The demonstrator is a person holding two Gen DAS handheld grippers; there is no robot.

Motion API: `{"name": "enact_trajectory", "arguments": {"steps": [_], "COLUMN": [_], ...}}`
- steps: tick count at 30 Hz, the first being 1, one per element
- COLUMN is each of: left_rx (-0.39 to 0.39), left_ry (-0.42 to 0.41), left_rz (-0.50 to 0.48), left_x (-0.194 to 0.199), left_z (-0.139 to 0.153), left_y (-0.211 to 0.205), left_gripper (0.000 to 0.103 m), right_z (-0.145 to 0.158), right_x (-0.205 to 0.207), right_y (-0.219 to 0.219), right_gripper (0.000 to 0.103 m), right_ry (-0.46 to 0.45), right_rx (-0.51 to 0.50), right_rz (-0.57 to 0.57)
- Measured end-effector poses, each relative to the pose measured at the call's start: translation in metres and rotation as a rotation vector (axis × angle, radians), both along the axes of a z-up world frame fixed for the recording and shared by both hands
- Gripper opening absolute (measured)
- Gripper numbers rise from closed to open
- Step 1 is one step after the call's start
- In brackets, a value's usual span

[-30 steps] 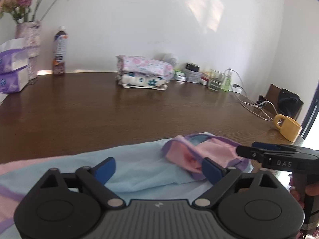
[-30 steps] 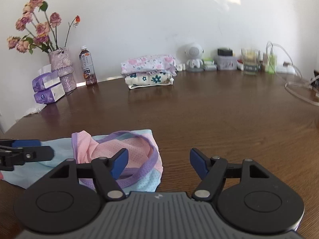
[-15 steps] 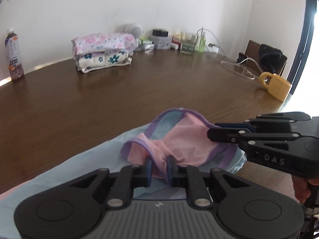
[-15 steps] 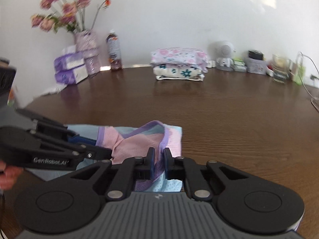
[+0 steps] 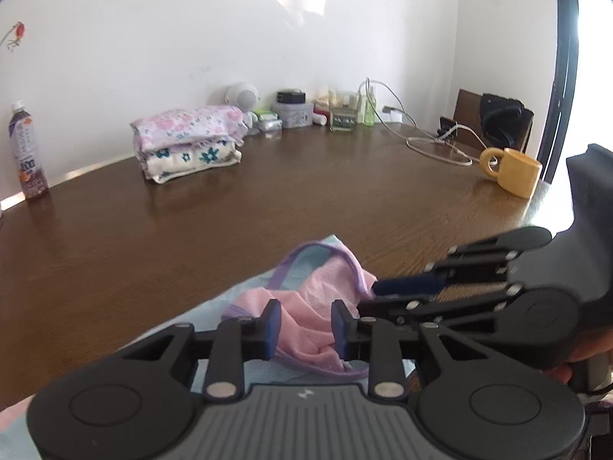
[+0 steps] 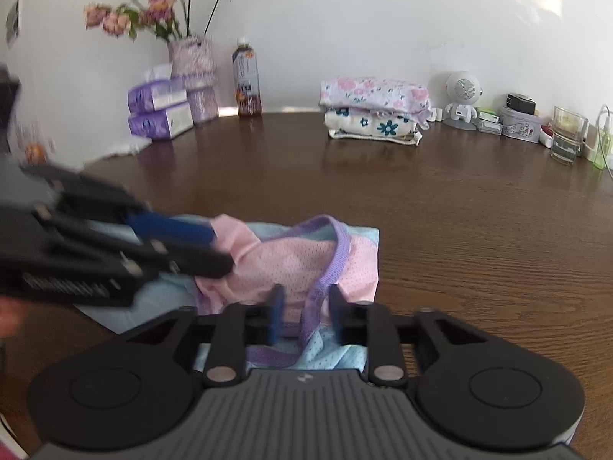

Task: Fold clothes
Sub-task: 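Grasp the pink end with the right gripper while the left gripper grasps beside it, then roll the pink end over the blue body with both grippers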

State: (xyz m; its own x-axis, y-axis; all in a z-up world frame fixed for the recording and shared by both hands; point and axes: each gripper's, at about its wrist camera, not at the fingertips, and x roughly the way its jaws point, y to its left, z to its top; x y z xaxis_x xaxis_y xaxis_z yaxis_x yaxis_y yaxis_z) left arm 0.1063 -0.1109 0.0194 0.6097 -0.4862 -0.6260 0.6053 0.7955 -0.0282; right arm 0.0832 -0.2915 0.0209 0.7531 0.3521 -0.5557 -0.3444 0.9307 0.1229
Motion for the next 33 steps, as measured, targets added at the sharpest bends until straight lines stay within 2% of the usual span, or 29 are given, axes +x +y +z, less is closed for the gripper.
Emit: {"name": "enact_trajectory", "arguments": {"steps": [1, 5, 9, 12, 16, 21, 26, 28, 30, 33], "left_rx": [0.014, 0.048, 0.058, 0.084, 0.125, 0.203, 0.242, 0.235, 0.225, 0.219], "left_ry": [0.014, 0.035, 0.016, -0.031, -0.059, -0.095, -0.100, -0.101, -0.093, -0.080], "left_rz": [-0.005, -0.032, -0.055, -0.084, -0.133, -0.187, -0.210, -0.215, -0.215, -0.204], "left_x": [0.002, 0.005, 0.001, -0.008, -0.014, -0.015, -0.011, -0.012, -0.012, -0.012], "left_z": [-0.004, -0.012, -0.010, -0.004, 0.004, 0.010, 0.012, 0.012, 0.010, 0.007], "left_y": [-0.002, -0.001, 0.000, -0.001, -0.004, -0.009, -0.013, -0.012, -0.010, -0.005], "left_gripper": [0.020, 0.021, 0.022, 0.026, 0.028, 0.029, 0.029, 0.029, 0.030, 0.030], "right_z": [0.004, 0.012, 0.008, 0.006, 0.003, 0.004, -0.001, -0.002, -0.002, -0.002], "right_x": [-0.002, 0.000, 0.011, 0.018, 0.032, 0.049, 0.061, 0.060, 0.059, 0.056], "right_y": [-0.005, -0.030, -0.044, -0.042, -0.031, -0.024, -0.017, -0.013, -0.011, -0.008], "right_gripper": [0.051, 0.051, 0.051, 0.045, 0.045, 0.045, 0.042, 0.042, 0.037, 0.014], "right_ry": [-0.001, 0.038, 0.091, 0.103, 0.130, 0.189, 0.260, 0.252, 0.249, 0.256], "right_rx": [0.023, 0.060, 0.005, -0.060, -0.137, -0.149, -0.174, -0.195, -0.199, -0.179], "right_rz": [-0.002, -0.012, -0.025, 0.010, 0.076, 0.149, 0.157, 0.152, 0.143, 0.145]}}
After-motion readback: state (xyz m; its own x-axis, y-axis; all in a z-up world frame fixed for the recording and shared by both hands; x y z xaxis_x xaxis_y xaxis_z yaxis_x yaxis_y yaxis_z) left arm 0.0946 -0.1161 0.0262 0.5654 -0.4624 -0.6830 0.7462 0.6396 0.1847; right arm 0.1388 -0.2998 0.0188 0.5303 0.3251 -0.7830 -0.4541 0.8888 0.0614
